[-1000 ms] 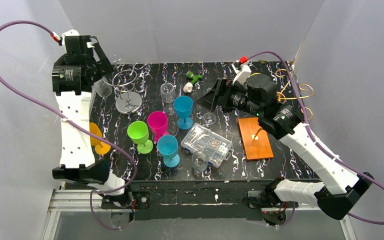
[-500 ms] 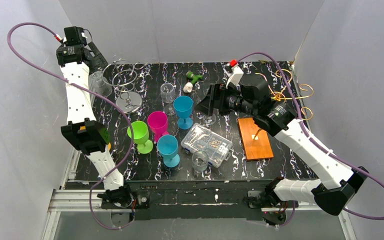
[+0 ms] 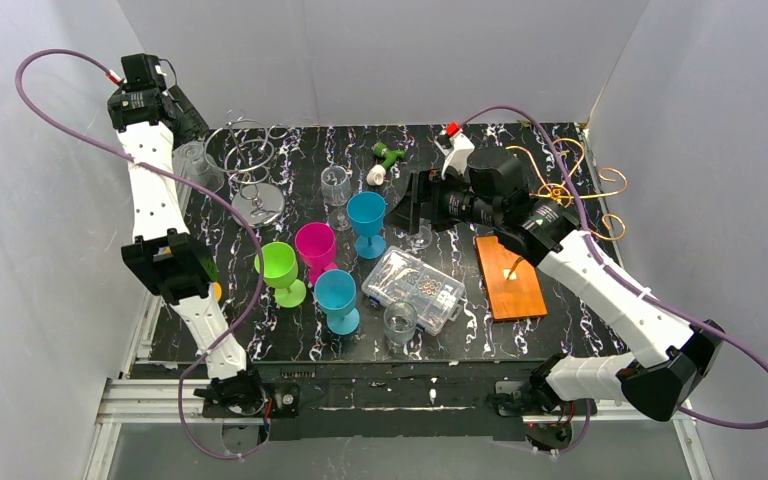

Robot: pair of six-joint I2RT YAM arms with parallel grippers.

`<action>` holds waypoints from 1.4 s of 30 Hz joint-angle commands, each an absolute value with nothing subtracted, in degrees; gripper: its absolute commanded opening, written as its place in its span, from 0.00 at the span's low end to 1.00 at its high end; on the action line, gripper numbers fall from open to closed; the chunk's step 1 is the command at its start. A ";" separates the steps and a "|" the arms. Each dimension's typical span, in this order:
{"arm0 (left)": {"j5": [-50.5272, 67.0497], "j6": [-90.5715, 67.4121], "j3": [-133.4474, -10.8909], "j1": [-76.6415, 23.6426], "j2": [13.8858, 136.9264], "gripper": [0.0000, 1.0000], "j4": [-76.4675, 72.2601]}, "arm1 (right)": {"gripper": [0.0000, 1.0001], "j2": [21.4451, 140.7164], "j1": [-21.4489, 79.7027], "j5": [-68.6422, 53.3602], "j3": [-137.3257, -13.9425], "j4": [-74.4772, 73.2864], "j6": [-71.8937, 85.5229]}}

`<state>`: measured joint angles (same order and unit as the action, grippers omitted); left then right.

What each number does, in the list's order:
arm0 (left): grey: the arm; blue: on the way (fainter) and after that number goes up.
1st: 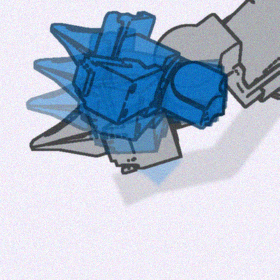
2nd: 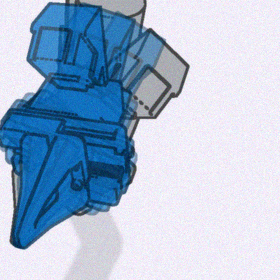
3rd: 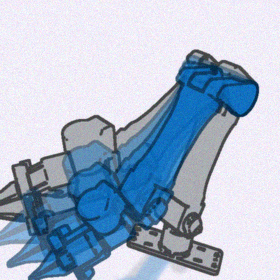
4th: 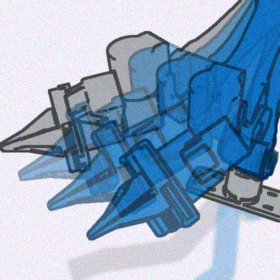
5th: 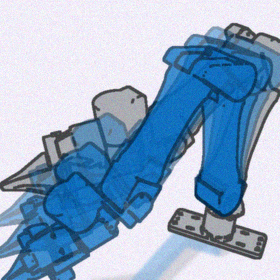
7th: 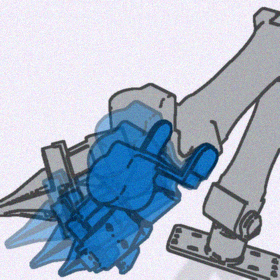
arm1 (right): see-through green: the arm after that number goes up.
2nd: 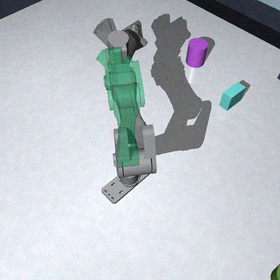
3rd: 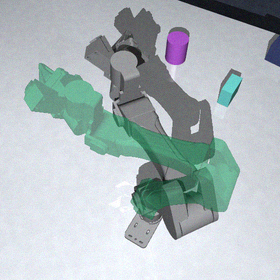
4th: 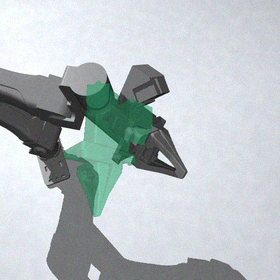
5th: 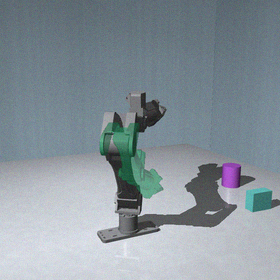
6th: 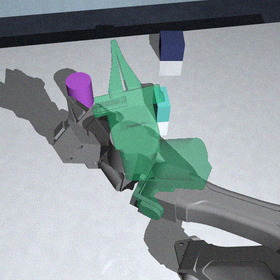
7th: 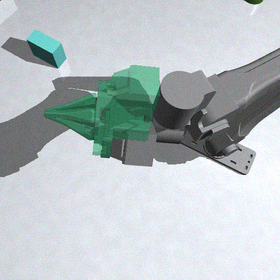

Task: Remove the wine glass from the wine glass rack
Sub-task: Pick up the wine glass from the wine rack.

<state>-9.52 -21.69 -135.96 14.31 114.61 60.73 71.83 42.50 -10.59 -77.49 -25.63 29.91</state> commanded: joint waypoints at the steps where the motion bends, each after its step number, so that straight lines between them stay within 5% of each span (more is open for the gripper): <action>1: -7.57 -21.80 -137.64 15.03 115.60 0.69 60.28 | 0.98 72.28 42.54 -11.66 -79.54 -23.72 29.14; 18: -8.57 -23.99 -138.28 15.10 118.64 0.67 59.52 | 0.98 73.08 42.54 -12.56 -78.25 -22.69 29.17; 42: -8.11 -23.80 -138.21 15.09 114.96 0.35 58.99 | 0.98 73.30 42.54 -13.30 -77.74 -21.89 29.61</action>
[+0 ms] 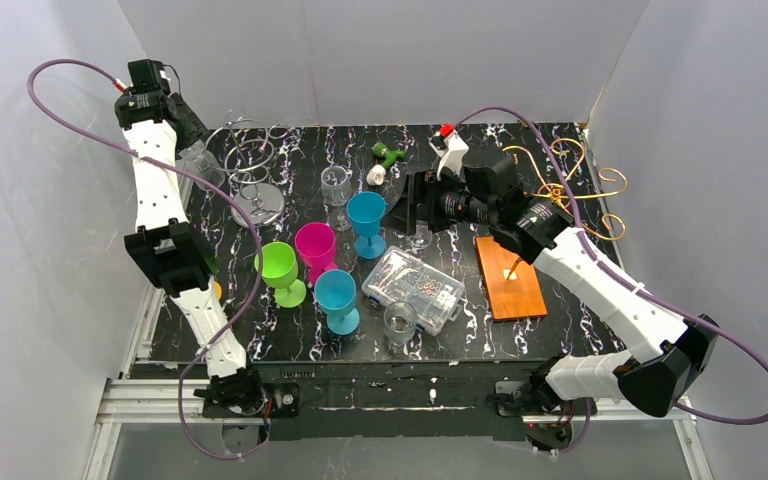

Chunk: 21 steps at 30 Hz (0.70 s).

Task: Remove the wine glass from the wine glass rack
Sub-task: Pick up the wine glass from the wine rack.

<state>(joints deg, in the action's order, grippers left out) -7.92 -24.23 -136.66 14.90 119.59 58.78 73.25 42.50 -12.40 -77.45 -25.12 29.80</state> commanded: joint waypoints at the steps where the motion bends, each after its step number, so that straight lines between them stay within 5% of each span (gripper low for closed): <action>1: -8.31 -23.72 -138.25 15.05 114.82 0.35 58.98 | 0.99 73.30 42.54 -13.42 -77.70 -21.89 29.63; 21: -7.97 -23.29 -137.79 15.07 112.02 0.30 58.67 | 0.98 73.38 42.54 -13.77 -77.12 -21.45 30.29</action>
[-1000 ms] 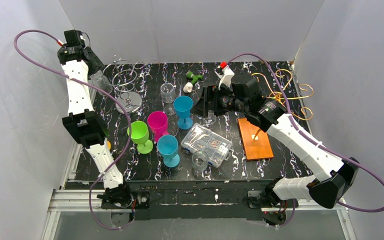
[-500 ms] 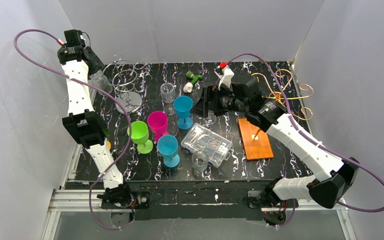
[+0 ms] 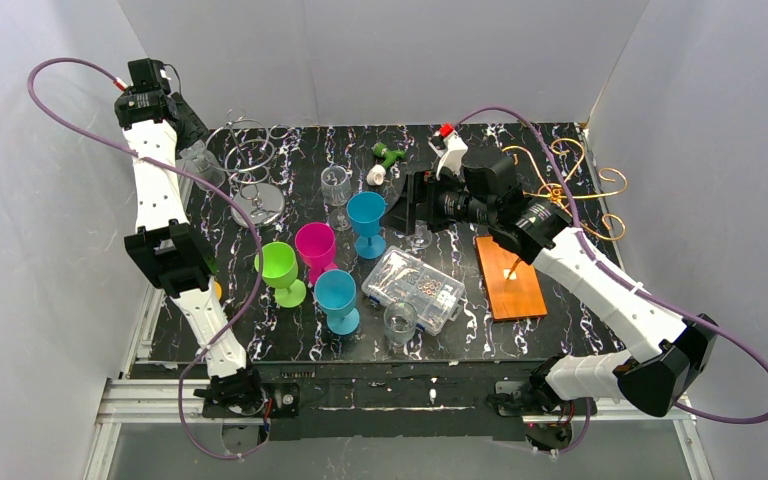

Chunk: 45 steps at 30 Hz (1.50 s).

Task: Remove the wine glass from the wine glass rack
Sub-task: Pick up the wine glass from the wine rack.

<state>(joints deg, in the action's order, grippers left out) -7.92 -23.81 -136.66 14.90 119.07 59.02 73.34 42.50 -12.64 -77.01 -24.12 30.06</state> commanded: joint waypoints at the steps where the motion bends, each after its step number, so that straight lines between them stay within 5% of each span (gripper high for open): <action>1: -7.96 -23.29 -137.73 15.07 111.98 0.30 58.63 | 0.99 73.39 42.53 -13.75 -77.16 -21.45 30.32; 45: -8.62 -22.87 -136.84 18.42 112.75 0.27 57.75 | 0.98 75.31 42.54 -15.80 -76.99 -20.30 31.06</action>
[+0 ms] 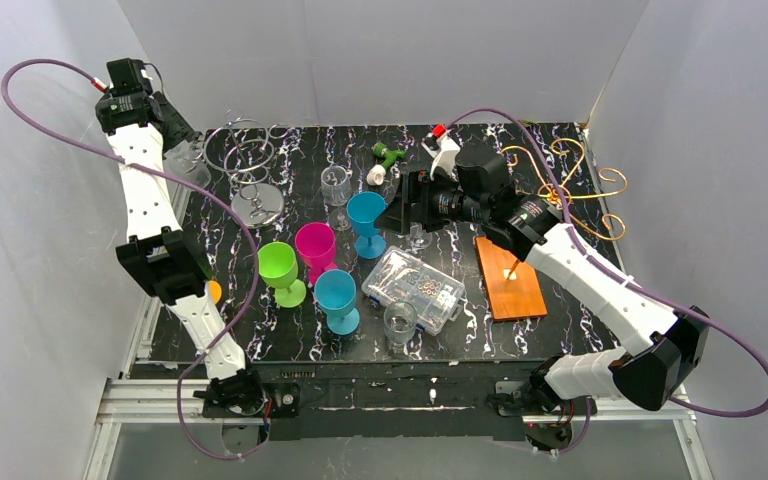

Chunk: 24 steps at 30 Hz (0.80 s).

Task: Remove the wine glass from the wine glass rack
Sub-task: Pick up the wine glass from the wine rack.

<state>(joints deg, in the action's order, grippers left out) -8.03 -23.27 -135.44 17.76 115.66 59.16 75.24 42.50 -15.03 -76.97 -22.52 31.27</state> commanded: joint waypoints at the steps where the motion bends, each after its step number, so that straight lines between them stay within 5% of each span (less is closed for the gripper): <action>1: -8.61 -22.85 -136.84 18.43 112.88 0.27 57.74 | 0.98 75.38 42.54 -15.78 -76.99 -20.30 31.08; 24: -10.48 -20.72 -128.66 18.49 105.16 0.27 57.76 | 0.98 76.55 42.71 -17.25 -78.48 -20.21 30.77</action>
